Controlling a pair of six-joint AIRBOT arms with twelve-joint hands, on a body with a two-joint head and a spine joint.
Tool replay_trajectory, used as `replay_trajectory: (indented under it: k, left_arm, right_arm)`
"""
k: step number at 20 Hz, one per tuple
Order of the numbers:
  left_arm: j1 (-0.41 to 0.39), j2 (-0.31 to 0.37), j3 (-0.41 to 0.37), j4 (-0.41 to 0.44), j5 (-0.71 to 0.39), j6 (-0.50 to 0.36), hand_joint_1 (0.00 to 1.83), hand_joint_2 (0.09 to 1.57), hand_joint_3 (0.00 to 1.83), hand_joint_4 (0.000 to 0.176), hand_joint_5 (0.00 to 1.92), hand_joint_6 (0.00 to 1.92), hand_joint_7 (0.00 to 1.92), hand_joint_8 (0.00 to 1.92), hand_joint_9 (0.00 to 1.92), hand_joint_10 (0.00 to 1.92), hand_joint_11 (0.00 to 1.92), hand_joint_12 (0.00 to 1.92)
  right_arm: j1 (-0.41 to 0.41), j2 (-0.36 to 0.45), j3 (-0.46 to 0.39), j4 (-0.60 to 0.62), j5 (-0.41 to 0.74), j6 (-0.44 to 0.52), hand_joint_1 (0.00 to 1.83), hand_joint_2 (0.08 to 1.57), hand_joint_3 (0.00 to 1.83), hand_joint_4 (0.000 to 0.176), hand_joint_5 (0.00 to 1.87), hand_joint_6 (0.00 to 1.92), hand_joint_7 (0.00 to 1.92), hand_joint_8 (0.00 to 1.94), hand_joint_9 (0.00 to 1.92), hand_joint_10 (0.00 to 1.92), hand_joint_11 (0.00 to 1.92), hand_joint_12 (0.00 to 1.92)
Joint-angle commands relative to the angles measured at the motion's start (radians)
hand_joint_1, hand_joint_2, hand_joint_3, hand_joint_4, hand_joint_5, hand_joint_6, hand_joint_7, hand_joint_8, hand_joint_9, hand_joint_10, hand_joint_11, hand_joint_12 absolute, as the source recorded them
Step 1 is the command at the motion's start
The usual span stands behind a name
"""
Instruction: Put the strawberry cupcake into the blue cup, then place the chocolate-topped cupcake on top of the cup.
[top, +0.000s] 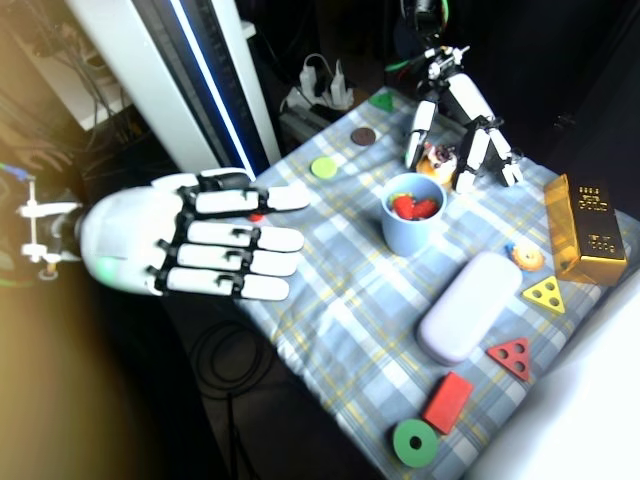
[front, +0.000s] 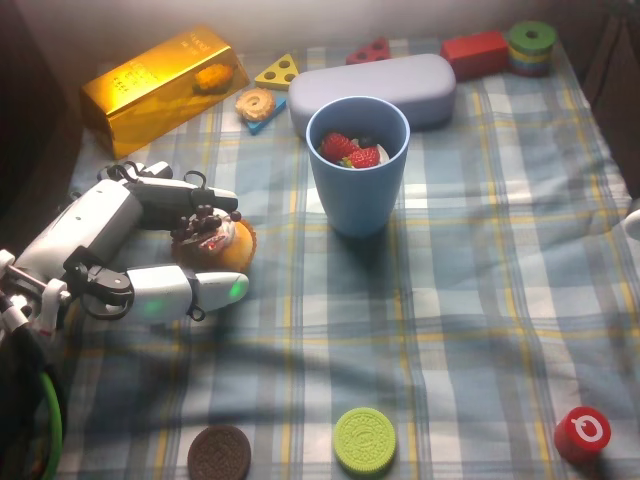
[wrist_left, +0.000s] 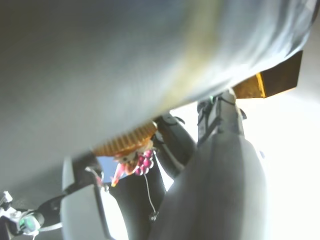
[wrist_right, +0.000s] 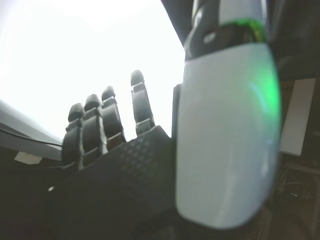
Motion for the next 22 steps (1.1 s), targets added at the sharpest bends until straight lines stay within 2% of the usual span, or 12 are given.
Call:
replay_trajectory:
  k: [1, 2, 3, 4, 6, 7, 11, 12, 13, 15, 21, 22]
  left_arm:
    - [-0.006, -0.001, 0.002, 0.030, -0.088, -0.006, 1.03, 0.91, 0.01, 0.095, 0.95, 0.02, 0.93, 0.01, 0.17, 0.02, 0.00, 0.00]
    - [-0.007, 0.002, -0.002, 0.030, -0.093, -0.006, 1.03, 0.91, 0.01, 0.095, 0.95, 0.02, 0.93, 0.01, 0.17, 0.02, 0.00, 0.00]
    - [-0.009, 0.008, -0.008, 0.036, -0.099, -0.006, 1.03, 0.91, 0.01, 0.106, 0.97, 0.02, 0.92, 0.01, 0.19, 0.02, 0.00, 0.00]
    - [-0.013, 0.014, -0.012, 0.040, -0.102, -0.006, 1.04, 0.93, 0.01, 0.099, 0.96, 0.01, 0.91, 0.00, 0.18, 0.01, 0.00, 0.00]
    - [-0.026, 0.036, -0.029, 0.057, -0.114, -0.006, 1.04, 0.92, 0.00, 0.113, 0.97, 0.01, 0.92, 0.01, 0.18, 0.01, 0.00, 0.00]
    - [-0.033, 0.048, -0.036, 0.066, -0.120, -0.006, 1.05, 0.91, 0.00, 0.088, 0.98, 0.01, 0.93, 0.01, 0.19, 0.01, 0.00, 0.00]
    - [-0.065, 0.091, -0.064, 0.105, -0.138, -0.006, 1.05, 0.91, 0.00, 0.124, 0.96, 0.00, 0.94, 0.00, 0.21, 0.01, 0.00, 0.00]
    - [-0.073, 0.097, -0.067, 0.111, -0.141, -0.006, 1.06, 0.92, 0.00, 0.116, 0.94, 0.00, 0.92, 0.00, 0.19, 0.00, 0.00, 0.00]
    - [-0.080, 0.103, -0.068, 0.114, -0.144, -0.006, 1.07, 0.92, 0.00, 0.094, 0.94, 0.00, 0.93, 0.00, 0.18, 0.00, 0.00, 0.00]
    - [-0.093, 0.117, -0.072, 0.118, -0.156, -0.006, 1.06, 0.92, 0.00, 0.111, 0.94, 0.00, 0.94, 0.01, 0.20, 0.00, 0.00, 0.00]
    - [-0.139, 0.160, -0.098, 0.161, -0.162, -0.006, 1.00, 0.93, 0.00, 0.078, 0.96, 0.00, 0.98, 0.01, 0.22, 0.01, 0.00, 0.00]
    - [-0.151, 0.164, -0.100, 0.171, -0.162, -0.006, 1.00, 0.92, 0.00, 0.086, 0.95, 0.00, 0.96, 0.00, 0.21, 0.00, 0.00, 0.00]
  right_arm:
    - [0.001, -0.001, -0.001, 0.029, 0.127, 0.003, 0.43, 0.79, 0.00, 0.117, 0.00, 0.00, 0.00, 0.00, 0.00, 0.00, 0.00, 0.00]
    - [0.001, -0.001, -0.001, 0.030, 0.127, 0.003, 0.43, 0.79, 0.00, 0.117, 0.00, 0.00, 0.00, 0.00, 0.00, 0.00, 0.00, 0.00]
    - [0.000, -0.001, -0.001, 0.031, 0.127, 0.003, 0.45, 0.78, 0.00, 0.154, 0.00, 0.00, 0.00, 0.00, 0.00, 0.00, 0.00, 0.00]
    - [-0.001, -0.001, -0.001, 0.032, 0.127, 0.003, 0.44, 0.77, 0.00, 0.121, 0.00, 0.00, 0.00, 0.00, 0.00, 0.00, 0.00, 0.00]
    - [-0.003, -0.001, -0.001, 0.034, 0.127, 0.003, 0.43, 0.78, 0.00, 0.139, 0.00, 0.00, 0.00, 0.00, 0.00, 0.00, 0.00, 0.00]
    - [-0.004, -0.001, -0.002, 0.035, 0.127, 0.003, 0.42, 0.79, 0.00, 0.157, 0.00, 0.00, 0.00, 0.00, 0.00, 0.00, 0.00, 0.00]
    - [-0.006, 0.000, -0.002, 0.037, 0.127, 0.004, 0.41, 0.80, 0.00, 0.093, 0.00, 0.00, 0.00, 0.00, 0.00, 0.00, 0.00, 0.00]
    - [-0.008, 0.000, -0.003, 0.039, 0.127, 0.004, 0.42, 0.80, 0.00, 0.094, 0.00, 0.00, 0.00, 0.00, 0.00, 0.00, 0.00, 0.00]
    - [-0.009, 0.000, -0.003, 0.040, 0.127, 0.004, 0.44, 0.79, 0.00, 0.128, 0.00, 0.00, 0.00, 0.00, 0.00, 0.00, 0.00, 0.00]
    - [-0.009, 0.000, -0.004, 0.040, 0.127, 0.004, 0.45, 0.79, 0.00, 0.124, 0.00, 0.00, 0.00, 0.00, 0.00, 0.00, 0.00, 0.00]
    - [-0.009, 0.006, -0.006, 0.041, 0.124, 0.004, 0.48, 0.79, 0.00, 0.153, 0.00, 0.00, 0.00, 0.00, 0.00, 0.00, 0.00, 0.00]
    - [-0.009, 0.006, -0.006, 0.041, 0.124, 0.004, 0.48, 0.79, 0.00, 0.131, 0.00, 0.00, 0.00, 0.00, 0.00, 0.00, 0.00, 0.00]
